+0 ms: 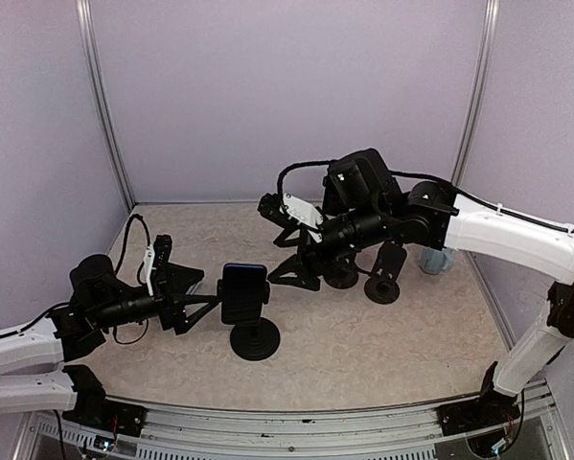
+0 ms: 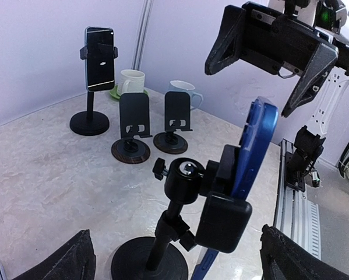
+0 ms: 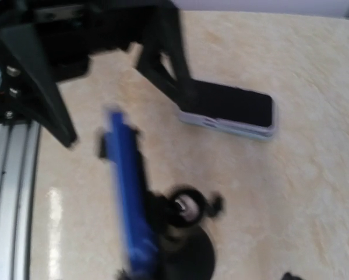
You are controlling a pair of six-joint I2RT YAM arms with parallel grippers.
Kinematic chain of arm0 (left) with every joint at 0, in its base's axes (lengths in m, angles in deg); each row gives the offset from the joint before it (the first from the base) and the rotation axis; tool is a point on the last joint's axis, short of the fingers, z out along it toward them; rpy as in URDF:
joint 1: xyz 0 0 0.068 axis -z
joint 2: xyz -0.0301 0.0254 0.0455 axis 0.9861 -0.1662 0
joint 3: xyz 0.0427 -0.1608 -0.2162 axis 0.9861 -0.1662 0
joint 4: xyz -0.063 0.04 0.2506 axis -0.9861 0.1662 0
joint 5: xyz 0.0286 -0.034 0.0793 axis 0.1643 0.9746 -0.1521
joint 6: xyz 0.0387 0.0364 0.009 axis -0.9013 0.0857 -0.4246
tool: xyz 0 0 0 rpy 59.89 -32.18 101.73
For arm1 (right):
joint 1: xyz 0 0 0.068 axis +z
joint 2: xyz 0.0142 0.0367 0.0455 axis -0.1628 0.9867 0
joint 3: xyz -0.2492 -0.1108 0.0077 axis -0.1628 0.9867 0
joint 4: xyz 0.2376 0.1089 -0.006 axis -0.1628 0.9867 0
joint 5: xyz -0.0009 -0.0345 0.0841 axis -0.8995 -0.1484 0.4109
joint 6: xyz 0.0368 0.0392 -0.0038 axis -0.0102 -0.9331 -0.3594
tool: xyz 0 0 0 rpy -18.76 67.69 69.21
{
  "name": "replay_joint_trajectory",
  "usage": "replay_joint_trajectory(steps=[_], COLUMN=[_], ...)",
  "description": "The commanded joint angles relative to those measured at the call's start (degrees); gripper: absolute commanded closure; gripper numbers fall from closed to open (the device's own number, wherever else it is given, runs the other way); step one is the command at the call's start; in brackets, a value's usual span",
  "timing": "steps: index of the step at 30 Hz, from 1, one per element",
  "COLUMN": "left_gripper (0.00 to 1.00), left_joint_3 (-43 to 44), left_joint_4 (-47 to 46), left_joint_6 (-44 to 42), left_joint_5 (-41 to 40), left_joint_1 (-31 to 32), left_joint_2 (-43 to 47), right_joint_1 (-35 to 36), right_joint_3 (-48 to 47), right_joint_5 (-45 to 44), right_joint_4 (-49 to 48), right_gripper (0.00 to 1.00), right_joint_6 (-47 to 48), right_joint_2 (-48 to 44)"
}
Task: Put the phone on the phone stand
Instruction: Adjust the phone stand with the phone at the center of the board.
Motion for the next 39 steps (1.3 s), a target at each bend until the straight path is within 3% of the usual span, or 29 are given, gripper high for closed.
replay_joint_trajectory(steps=[1,8,15,23,33,39], left_gripper=[0.05,0.06,0.14,0.31,0.33,0.33], left_joint_3=[3.42,5.31,5.85,4.98,3.71,2.36], left_joint_4=[0.52,0.20,0.37,-0.52,-3.35,-4.04], left_joint_6=[-1.69,-2.07,-2.03,-1.33,-0.93,-0.63], left_joint_5=[-1.32,0.25,1.94,3.34,7.28,8.44], left_joint_1=[-0.67,-1.31,-1.22,-1.05,-0.86,-0.86], left_joint_2=[-1.84,-4.58,-6.57,-5.93,-5.05,-3.91], right_joint_1=[-3.12,-3.85,-3.77,-3.03,-0.48,0.38], right_joint_3=[10.29,21.32,27.21,27.16,26.44,26.42], right_joint_5=[3.63,6.43,11.90,14.95,13.47,10.98], right_joint_4=[-14.56,-25.81,-37.81,-41.69,-42.24,-42.66], right_gripper=[0.22,0.24,0.28,0.32,0.37,0.45], right_joint_6=[-6.77,-9.33,-14.47,-16.38,-17.13,-18.01], right_joint_2=[-4.65,-6.41,-5.99,-2.26,0.73,1.78])
